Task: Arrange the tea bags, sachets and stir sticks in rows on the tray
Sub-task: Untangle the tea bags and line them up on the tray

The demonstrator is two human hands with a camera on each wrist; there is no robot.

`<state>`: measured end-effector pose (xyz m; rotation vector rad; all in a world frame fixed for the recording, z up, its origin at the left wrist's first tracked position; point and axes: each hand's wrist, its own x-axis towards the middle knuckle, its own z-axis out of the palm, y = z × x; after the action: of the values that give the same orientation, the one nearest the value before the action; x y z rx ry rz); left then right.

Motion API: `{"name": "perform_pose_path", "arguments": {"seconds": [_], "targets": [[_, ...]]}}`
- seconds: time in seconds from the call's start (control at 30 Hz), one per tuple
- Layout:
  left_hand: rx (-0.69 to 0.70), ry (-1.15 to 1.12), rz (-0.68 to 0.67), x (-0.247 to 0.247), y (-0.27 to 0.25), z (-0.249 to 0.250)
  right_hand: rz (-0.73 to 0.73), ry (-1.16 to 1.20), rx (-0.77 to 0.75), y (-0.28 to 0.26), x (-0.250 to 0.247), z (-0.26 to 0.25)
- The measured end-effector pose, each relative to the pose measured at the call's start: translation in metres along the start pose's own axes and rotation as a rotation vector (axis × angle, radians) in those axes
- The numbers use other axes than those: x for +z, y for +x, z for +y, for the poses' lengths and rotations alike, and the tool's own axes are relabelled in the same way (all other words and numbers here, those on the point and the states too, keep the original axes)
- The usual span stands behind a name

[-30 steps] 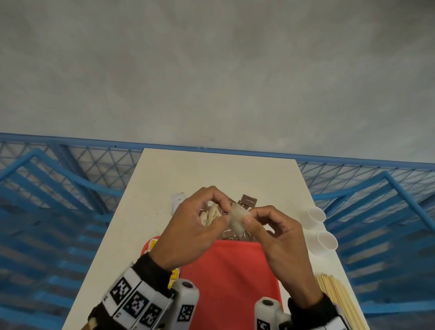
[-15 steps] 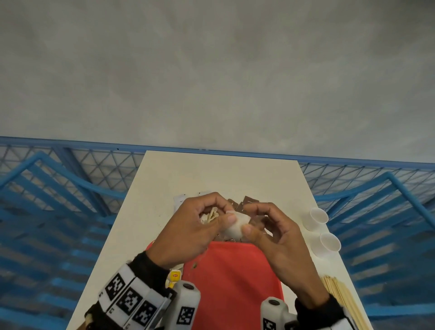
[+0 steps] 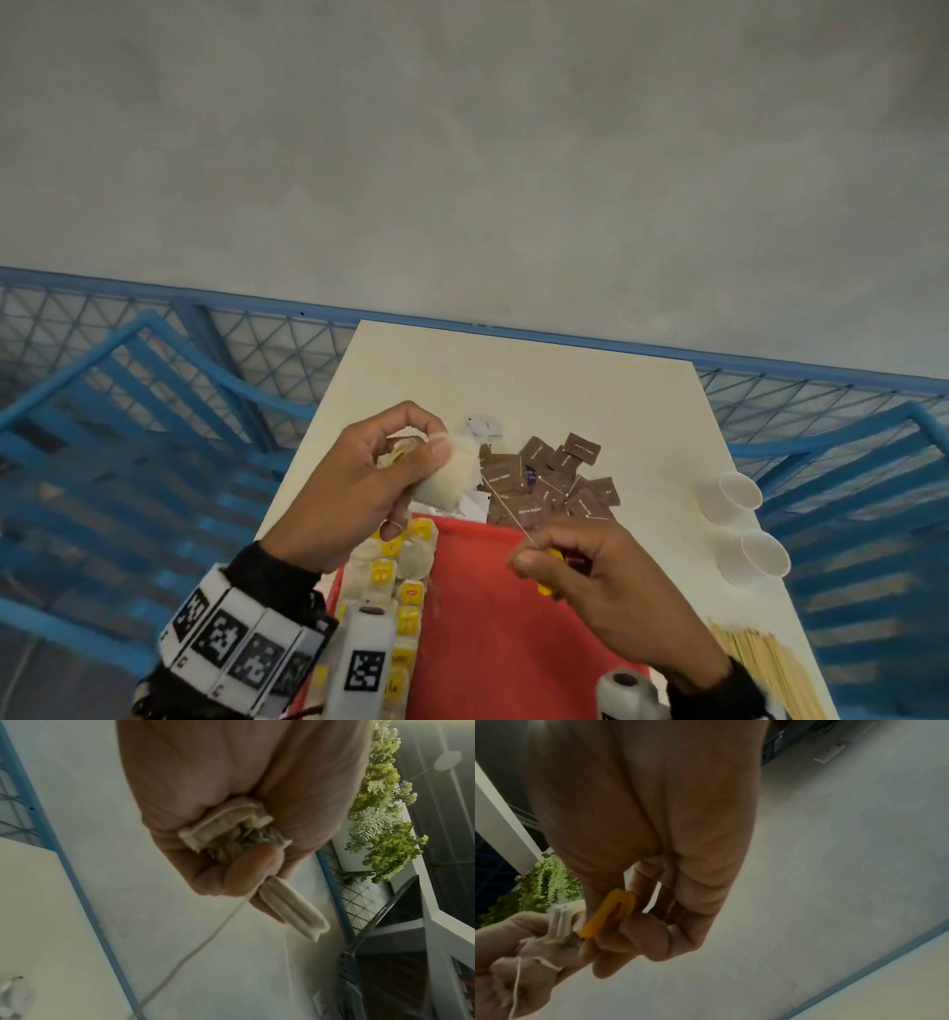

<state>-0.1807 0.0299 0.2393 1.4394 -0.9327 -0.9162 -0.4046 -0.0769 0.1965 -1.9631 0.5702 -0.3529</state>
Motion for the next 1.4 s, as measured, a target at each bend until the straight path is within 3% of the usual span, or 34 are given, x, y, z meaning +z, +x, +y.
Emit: {"name": "perform_pose_path", "arguments": {"seconds": [0.2,0.37,0.5,0.63,0.8,0.93,1.27,1.4], "targets": [[-0.058,0.108,-0.061,-0.027,-0.017,-0.006,-0.040,0.031,0.125,0.002,-0.001,0.001],[-0.156,0.212,-0.161,-0.051,-0.029,-0.003,0.133,0.135,0.204,0.021,-0.006,-0.004],[-0.160,0.474,-0.193,-0.069,-0.033,-0.013,0.130,0.170,0.192,0.036,-0.006,-0.020],[-0.186,0.548,-0.071,-0.073,-0.040,-0.034,0.170,0.244,0.174,0.046,0.006,-0.033],[-0.274,0.255,0.269,-0.060,-0.049,-0.071,0.122,0.472,0.268,0.051,0.052,-0.026],[-0.313,0.024,0.398,-0.046,-0.053,-0.079,0.118,0.628,0.340,0.056,0.082,-0.021],[-0.326,-0.117,0.472,-0.027,-0.056,-0.081,0.130,0.651,0.397,0.065,0.113,-0.022],[-0.321,-0.118,0.422,-0.025,-0.054,-0.078,0.157,0.616,0.402,0.070,0.119,-0.021]]}}
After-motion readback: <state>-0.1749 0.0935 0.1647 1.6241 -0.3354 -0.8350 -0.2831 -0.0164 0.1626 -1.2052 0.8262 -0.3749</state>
